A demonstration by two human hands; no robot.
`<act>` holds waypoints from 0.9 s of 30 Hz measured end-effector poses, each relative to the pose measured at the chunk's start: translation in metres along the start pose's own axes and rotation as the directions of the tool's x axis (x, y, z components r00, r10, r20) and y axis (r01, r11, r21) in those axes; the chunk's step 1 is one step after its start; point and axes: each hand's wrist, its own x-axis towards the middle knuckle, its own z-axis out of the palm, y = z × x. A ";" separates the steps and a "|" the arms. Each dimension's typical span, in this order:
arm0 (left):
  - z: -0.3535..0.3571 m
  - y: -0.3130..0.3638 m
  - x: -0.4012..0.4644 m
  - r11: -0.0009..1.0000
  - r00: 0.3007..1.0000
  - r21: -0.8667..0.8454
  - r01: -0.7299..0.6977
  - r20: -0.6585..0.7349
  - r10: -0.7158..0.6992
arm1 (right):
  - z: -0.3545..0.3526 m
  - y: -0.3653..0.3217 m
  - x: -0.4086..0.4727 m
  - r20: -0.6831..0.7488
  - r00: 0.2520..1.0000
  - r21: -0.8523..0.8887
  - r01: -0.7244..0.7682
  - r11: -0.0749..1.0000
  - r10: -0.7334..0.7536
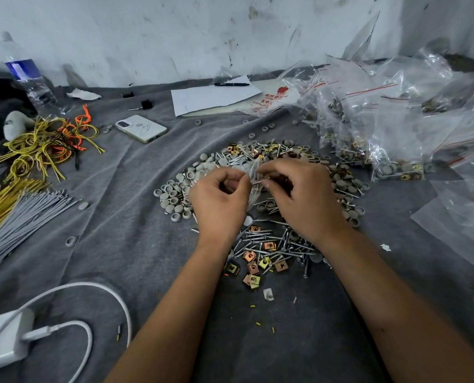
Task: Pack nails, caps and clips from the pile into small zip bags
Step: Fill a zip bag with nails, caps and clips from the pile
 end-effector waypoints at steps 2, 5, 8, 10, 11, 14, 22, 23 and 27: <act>0.000 0.000 0.000 1.000 1.000 -0.001 -0.006 0.014 0.006 | 0.001 0.000 -0.001 -0.008 0.999 0.021 -0.047 0.999 0.047; 0.001 0.001 -0.001 1.000 0.999 -0.005 -0.020 0.044 0.020 | 0.002 0.001 -0.002 -0.022 0.998 0.006 -0.065 0.998 0.066; 0.001 0.001 -0.001 1.000 0.997 -0.017 -0.024 0.077 0.025 | 0.002 0.002 -0.002 -0.016 0.998 -0.010 -0.064 0.998 0.064; 0.002 0.001 -0.001 0.999 0.996 -0.053 -0.007 0.091 0.012 | 0.003 0.001 -0.003 -0.037 0.998 -0.034 -0.054 0.998 0.053; 0.002 0.002 -0.001 0.998 0.995 -0.069 0.003 0.096 0.004 | 0.004 0.001 -0.003 -0.053 0.998 -0.047 -0.045 0.998 0.042; 0.002 0.004 -0.002 0.995 0.996 -0.097 0.013 0.091 -0.004 | 0.008 -0.002 -0.004 -0.089 0.996 -0.071 -0.021 0.997 0.015; 0.000 0.001 0.001 0.994 0.999 -0.103 0.018 -0.027 -0.020 | 0.009 0.007 -0.003 0.116 0.993 -0.132 0.016 0.991 0.000; 0.000 0.001 0.002 0.994 0.999 -0.107 0.030 -0.034 -0.034 | 0.007 0.008 -0.002 0.102 0.995 -0.112 0.000 0.994 0.011; 0.001 -0.002 0.003 0.995 0.998 -0.090 0.051 -0.034 -0.055 | -0.007 0.018 0.003 0.146 0.987 -0.117 -0.050 0.992 0.067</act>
